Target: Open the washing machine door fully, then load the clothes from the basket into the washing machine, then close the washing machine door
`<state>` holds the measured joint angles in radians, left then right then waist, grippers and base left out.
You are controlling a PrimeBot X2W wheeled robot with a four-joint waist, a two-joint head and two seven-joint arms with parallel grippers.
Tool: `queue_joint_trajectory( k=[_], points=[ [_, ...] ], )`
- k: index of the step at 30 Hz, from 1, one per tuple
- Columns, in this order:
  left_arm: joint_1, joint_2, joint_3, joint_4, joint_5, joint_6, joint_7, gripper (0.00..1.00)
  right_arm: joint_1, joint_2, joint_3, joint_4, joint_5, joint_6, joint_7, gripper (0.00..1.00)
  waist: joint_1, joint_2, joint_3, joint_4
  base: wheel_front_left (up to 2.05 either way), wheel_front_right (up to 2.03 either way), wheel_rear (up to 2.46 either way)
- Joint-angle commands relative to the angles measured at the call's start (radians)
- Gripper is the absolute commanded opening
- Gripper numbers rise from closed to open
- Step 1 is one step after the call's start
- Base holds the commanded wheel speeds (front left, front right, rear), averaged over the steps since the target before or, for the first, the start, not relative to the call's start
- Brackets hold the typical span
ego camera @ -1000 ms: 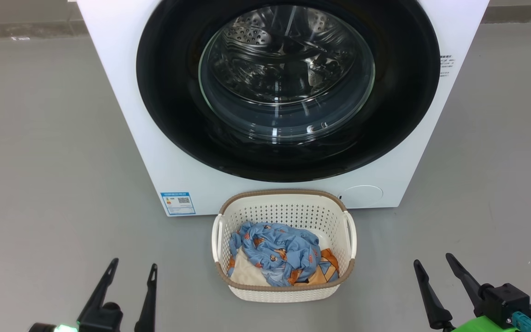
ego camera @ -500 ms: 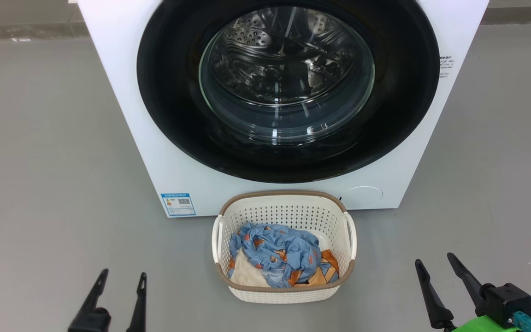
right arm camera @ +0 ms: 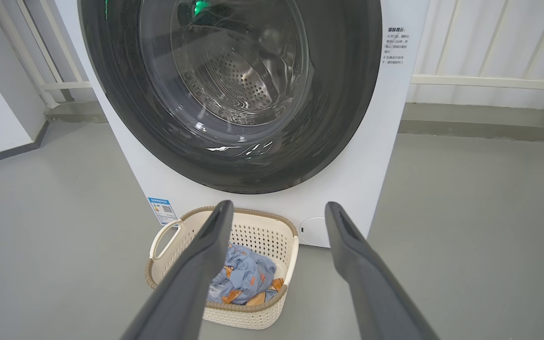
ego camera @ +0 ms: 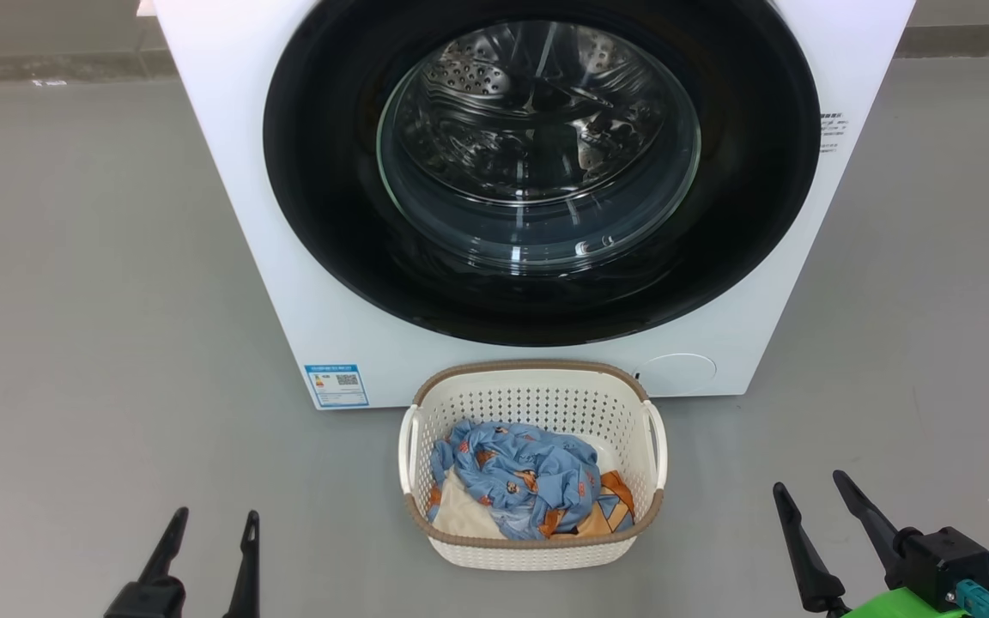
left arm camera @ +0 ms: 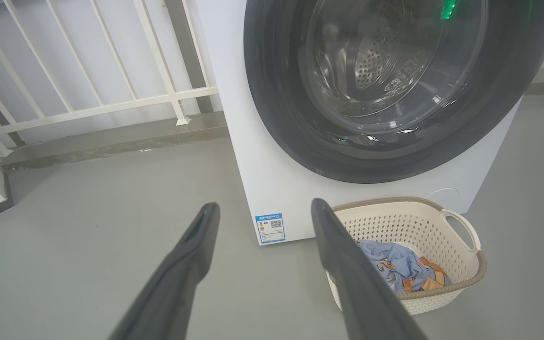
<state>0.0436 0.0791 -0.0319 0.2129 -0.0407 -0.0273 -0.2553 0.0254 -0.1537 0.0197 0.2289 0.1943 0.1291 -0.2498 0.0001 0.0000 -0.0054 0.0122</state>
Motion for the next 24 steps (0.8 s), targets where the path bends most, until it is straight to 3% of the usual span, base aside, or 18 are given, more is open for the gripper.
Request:
queue_joint_trajectory(
  k=[1, 24],
  points=[
    [-0.022, 0.006, 0.041, -0.017, -0.005, -0.006, -0.006, 1.0, -0.006, -0.015, 0.022, -0.024, -0.004, 0.002, -0.012, 1.0, 0.0, 0.0, 0.001, 0.001, 0.0, 0.0, 0.0],
    [-0.02, -0.025, 0.113, 0.0, -0.021, -0.049, -0.006, 1.0, 0.0, -0.006, 0.016, -0.025, -0.004, 0.002, -0.012, 1.0, 0.0, 0.0, -0.004, 0.0, 0.0, 0.0, 0.0]
  ],
)
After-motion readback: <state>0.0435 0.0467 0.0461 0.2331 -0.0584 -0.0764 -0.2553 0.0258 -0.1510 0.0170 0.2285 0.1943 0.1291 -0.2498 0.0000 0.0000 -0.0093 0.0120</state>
